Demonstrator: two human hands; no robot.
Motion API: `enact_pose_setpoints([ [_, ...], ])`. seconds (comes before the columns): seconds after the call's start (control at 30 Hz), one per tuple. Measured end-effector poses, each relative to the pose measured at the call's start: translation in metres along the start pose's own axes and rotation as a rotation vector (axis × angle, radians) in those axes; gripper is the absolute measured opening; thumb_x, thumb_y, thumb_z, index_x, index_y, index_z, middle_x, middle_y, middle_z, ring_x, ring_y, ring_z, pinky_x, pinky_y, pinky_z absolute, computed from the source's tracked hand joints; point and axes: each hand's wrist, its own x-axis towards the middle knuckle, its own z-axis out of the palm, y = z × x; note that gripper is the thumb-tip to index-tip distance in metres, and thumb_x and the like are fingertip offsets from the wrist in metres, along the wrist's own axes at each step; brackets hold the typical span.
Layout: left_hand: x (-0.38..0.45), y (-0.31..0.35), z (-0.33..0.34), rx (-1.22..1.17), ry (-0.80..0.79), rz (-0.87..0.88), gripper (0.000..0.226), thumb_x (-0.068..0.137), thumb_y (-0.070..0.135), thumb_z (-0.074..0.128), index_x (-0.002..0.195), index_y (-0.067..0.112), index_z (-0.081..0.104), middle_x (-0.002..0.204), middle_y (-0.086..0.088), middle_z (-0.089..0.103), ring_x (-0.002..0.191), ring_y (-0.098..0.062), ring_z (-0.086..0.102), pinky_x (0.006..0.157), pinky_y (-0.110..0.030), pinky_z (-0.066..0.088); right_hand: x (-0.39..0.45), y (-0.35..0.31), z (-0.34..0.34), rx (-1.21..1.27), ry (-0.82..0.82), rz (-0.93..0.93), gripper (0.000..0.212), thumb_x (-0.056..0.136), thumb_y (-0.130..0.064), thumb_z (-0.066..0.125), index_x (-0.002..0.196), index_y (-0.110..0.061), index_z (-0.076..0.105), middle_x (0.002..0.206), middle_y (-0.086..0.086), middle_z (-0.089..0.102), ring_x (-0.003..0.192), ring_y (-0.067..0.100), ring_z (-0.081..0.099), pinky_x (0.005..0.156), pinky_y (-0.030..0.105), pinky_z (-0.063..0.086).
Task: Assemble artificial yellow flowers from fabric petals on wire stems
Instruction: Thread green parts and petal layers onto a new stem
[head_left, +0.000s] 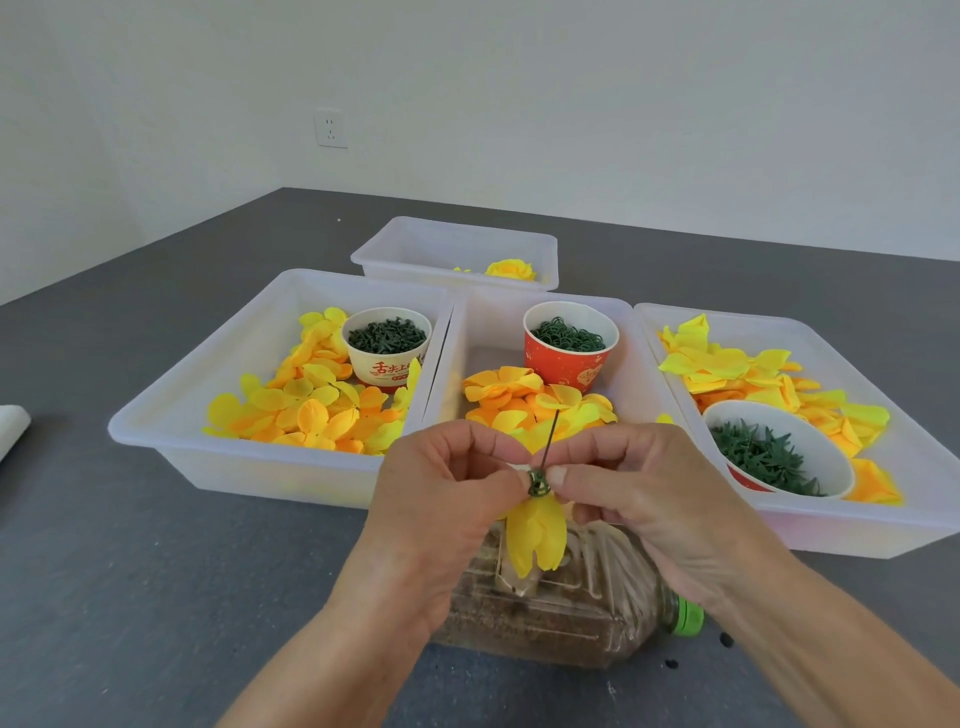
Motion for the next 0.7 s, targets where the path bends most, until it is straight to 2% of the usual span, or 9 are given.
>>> enact_pose_setpoints([
  [0.07,-0.0003,-0.0016,-0.0015,-0.011,0.022,-0.021,0.022,0.071,-0.011,0.068,0.067,0.010,0.067,0.055,-0.004,0.059,0.047,-0.006,0.051,0.046,-0.013,0.041,-0.0028,-0.0003,-0.0004,0.004,-0.020,-0.070,0.021,0.072,0.004,0.071,0.063,-0.014,0.074,0.060,0.000,0.068,0.052,0.003,0.058,0.052,0.014,0.046],
  [0.13,-0.0003,-0.0019,-0.0016,-0.021,0.030,-0.035,0.021,0.071,-0.012,0.068,0.069,0.010,0.066,0.054,-0.004,0.058,0.046,-0.006,0.050,0.046,-0.013,0.041,-0.0056,-0.0004,0.0005,0.018,-0.056,-0.114,0.007,0.061,-0.009,0.077,0.065,-0.014,0.075,0.066,0.004,0.071,0.059,0.007,0.063,0.058,0.016,0.050],
  [0.2,-0.0004,-0.0015,-0.0005,-0.011,0.034,-0.031,0.023,0.072,-0.013,0.066,0.068,0.010,0.065,0.053,-0.003,0.056,0.046,-0.005,0.049,0.045,-0.013,0.041,-0.0067,0.0015,0.0013,-0.023,-0.031,-0.152,0.011,0.055,-0.017,0.077,0.066,-0.015,0.075,0.070,0.006,0.072,0.064,0.012,0.064,0.062,0.021,0.054],
  [0.3,0.0010,-0.0011,0.0023,0.021,0.042,-0.012,0.028,0.072,-0.016,0.062,0.065,0.011,0.064,0.052,-0.003,0.053,0.044,-0.005,0.044,0.043,-0.012,0.038,-0.0065,0.0041,0.0007,-0.257,0.059,-0.263,0.014,0.067,-0.009,0.080,0.066,-0.022,0.075,0.071,0.004,0.072,0.067,0.019,0.065,0.068,0.037,0.056],
  [0.37,0.0019,-0.0009,0.0037,0.039,0.045,-0.007,0.029,0.072,-0.016,0.061,0.063,0.012,0.063,0.053,-0.003,0.051,0.046,-0.006,0.043,0.043,-0.013,0.036,-0.0075,0.0036,0.0012,-0.324,0.057,-0.292,0.017,0.071,-0.008,0.078,0.068,-0.024,0.074,0.072,0.001,0.071,0.069,0.019,0.066,0.071,0.041,0.056],
  [0.47,0.0018,-0.0019,0.0047,0.060,0.046,-0.002,0.031,0.071,-0.015,0.061,0.060,0.014,0.063,0.055,-0.005,0.051,0.050,-0.009,0.044,0.045,-0.016,0.036,-0.0075,0.0037,0.0004,-0.343,0.035,-0.276,0.019,0.073,-0.009,0.077,0.068,-0.027,0.073,0.072,-0.003,0.072,0.069,0.012,0.066,0.071,0.036,0.057],
  [0.53,0.0013,-0.0021,0.0046,0.071,0.048,-0.004,0.033,0.070,-0.014,0.062,0.057,0.016,0.063,0.056,-0.006,0.052,0.052,-0.010,0.044,0.045,-0.016,0.037,-0.0072,0.0033,0.0004,-0.362,0.026,-0.270,0.020,0.073,-0.010,0.077,0.067,-0.029,0.072,0.072,-0.006,0.072,0.068,0.008,0.066,0.068,0.028,0.056],
  [0.63,0.0016,-0.0011,0.0042,0.092,0.043,-0.007,0.034,0.070,-0.015,0.061,0.056,0.016,0.063,0.050,-0.001,0.049,0.046,-0.006,0.042,0.042,-0.014,0.034,-0.0077,0.0018,0.0023,-0.391,0.035,-0.283,0.023,0.073,-0.009,0.077,0.066,-0.029,0.071,0.069,-0.008,0.071,0.063,0.002,0.062,0.062,0.018,0.050],
  [0.7,0.0009,-0.0001,0.0042,0.094,0.035,-0.004,0.034,0.070,-0.016,0.060,0.058,0.015,0.062,0.048,0.002,0.048,0.043,-0.004,0.040,0.041,-0.012,0.034,-0.0087,0.0014,0.0042,-0.368,0.042,-0.263,0.026,0.073,-0.006,0.076,0.063,-0.029,0.071,0.067,-0.008,0.070,0.061,0.001,0.061,0.062,0.018,0.051],
])
